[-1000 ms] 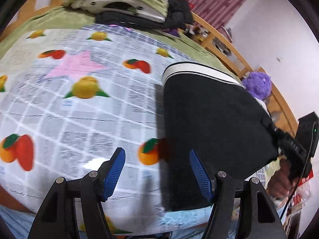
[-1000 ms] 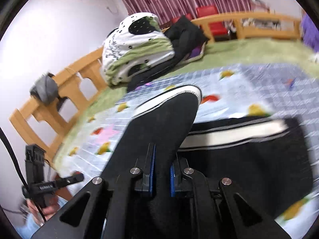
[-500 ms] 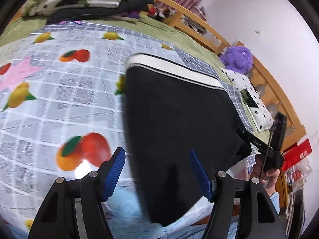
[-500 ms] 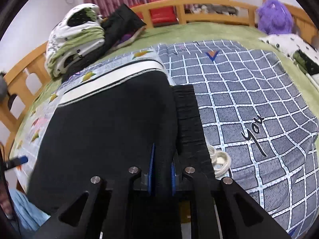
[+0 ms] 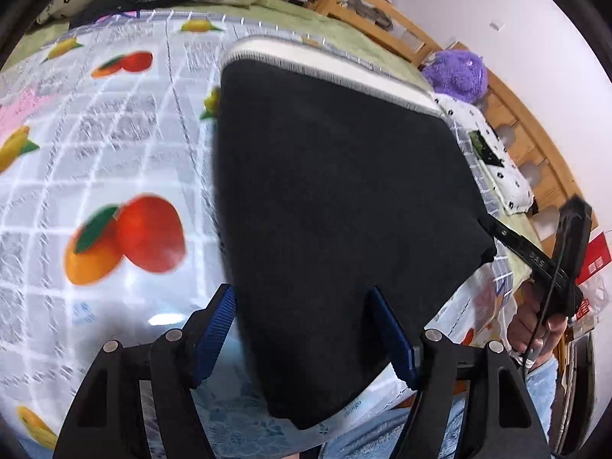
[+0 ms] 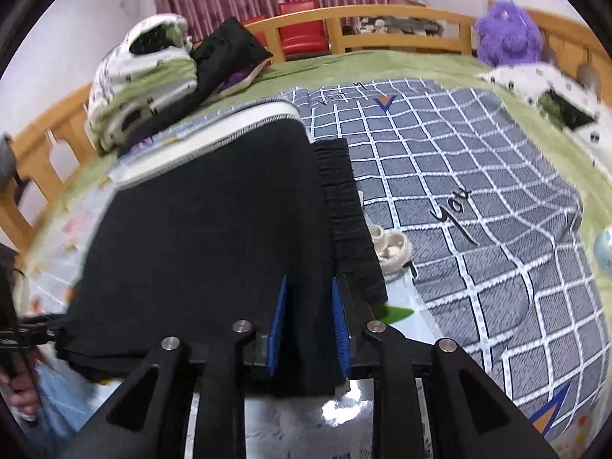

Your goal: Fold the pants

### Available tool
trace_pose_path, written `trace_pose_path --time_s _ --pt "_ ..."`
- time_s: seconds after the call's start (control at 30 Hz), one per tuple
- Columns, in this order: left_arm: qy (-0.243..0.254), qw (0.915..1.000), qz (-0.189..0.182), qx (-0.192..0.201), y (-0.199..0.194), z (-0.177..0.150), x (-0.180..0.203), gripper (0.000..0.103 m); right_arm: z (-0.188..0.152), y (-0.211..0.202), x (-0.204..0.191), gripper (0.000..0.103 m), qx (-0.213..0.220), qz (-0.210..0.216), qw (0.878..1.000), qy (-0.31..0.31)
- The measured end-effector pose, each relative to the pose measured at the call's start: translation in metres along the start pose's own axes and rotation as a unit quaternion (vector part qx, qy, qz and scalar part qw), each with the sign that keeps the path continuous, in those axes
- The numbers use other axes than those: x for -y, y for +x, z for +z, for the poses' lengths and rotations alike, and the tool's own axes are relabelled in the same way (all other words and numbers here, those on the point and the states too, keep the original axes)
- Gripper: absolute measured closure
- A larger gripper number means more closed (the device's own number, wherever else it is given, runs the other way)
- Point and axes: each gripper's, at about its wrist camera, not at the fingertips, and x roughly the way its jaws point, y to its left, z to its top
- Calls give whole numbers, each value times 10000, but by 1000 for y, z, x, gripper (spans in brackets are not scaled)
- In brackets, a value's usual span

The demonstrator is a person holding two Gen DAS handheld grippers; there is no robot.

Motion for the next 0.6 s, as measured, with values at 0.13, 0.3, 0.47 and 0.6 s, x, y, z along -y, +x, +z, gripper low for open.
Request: trace_pose_path --time_s 0.13,0.3,0.47,0.6 --pt "-13 9995 154 264 -7 20 -15 34 6 -11 7 66 267 238 9986 394" --pt "-205 9995 -72 245 10 48 -28 35 3 -12 -7 66 30 115 9997 230" --pt "-310 9986 -423 89 44 64 -31 39 -20 -14 2 60 38 197 9979 613" --pt "-601 9965 -564 118 60 74 -33 62 -22 4 9 59 -217 315 9950 925"
